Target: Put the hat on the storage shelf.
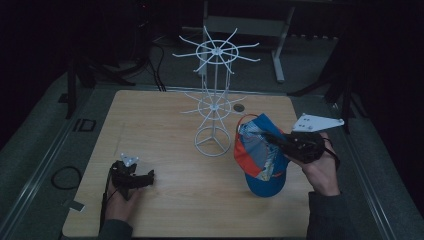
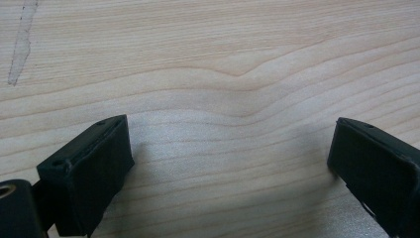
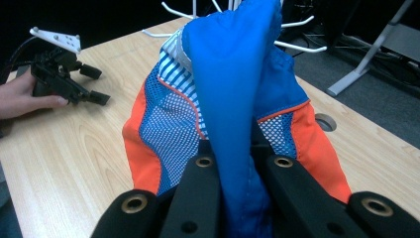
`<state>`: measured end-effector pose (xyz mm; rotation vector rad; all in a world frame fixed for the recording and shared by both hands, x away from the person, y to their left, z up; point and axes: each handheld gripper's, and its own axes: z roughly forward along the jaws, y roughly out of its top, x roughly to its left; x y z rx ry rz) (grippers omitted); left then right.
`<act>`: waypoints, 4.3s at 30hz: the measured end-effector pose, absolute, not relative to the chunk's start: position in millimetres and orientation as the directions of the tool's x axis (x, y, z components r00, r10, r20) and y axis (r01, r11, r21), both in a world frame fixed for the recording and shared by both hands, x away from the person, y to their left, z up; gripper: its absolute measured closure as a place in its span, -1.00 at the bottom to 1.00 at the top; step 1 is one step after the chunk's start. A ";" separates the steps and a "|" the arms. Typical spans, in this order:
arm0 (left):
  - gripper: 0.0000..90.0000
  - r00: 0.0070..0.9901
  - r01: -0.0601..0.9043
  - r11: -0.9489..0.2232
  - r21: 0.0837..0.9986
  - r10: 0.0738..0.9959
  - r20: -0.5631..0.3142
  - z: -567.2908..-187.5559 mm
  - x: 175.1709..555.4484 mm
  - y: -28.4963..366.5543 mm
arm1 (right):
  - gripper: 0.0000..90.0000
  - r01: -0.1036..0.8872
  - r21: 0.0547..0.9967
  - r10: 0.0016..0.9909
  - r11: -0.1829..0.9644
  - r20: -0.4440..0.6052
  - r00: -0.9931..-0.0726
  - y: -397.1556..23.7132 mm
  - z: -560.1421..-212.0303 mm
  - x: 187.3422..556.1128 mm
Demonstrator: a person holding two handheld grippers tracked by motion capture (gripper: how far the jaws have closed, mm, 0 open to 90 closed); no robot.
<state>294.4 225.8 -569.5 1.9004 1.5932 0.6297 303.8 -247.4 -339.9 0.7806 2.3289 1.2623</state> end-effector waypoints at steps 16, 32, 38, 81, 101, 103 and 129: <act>-0.91 0.176 0.712 -0.121 0.691 0.984 -0.009 -569.6 294.5 225.6 | 0.97 0.264 0.863 0.635 0.430 -0.081 -0.769 -245.0 -320.0 303.0; -0.91 0.177 0.711 -0.121 0.692 0.984 -0.009 -569.7 294.8 225.6 | 0.97 0.230 0.883 0.640 0.410 -0.099 -0.762 -244.4 -303.4 300.9; -0.91 0.177 0.711 -0.122 0.692 0.984 -0.009 -569.7 294.8 225.6 | 0.97 0.220 0.890 0.644 0.400 -0.101 -0.758 -246.7 -297.9 300.4; -0.91 0.177 0.712 -0.121 0.692 0.984 -0.010 -569.7 294.7 225.5 | 0.98 0.157 0.944 0.657 0.289 -0.076 -0.750 -263.0 -277.6 313.4; -0.91 0.177 0.712 -0.120 0.692 0.984 -0.010 -569.7 294.7 225.5 | 0.98 0.115 0.948 0.650 0.295 -0.112 -0.751 -259.1 -261.4 314.7; -0.91 0.177 0.712 -0.120 0.692 0.984 -0.010 -569.7 294.7 225.5 | 0.98 0.113 0.948 0.649 0.298 -0.115 -0.752 -258.9 -259.9 315.0; -0.91 0.176 0.711 -0.120 0.693 0.984 -0.010 -569.8 294.8 225.5 | 0.98 0.020 0.972 0.651 0.234 -0.141 -0.746 -255.8 -231.5 310.6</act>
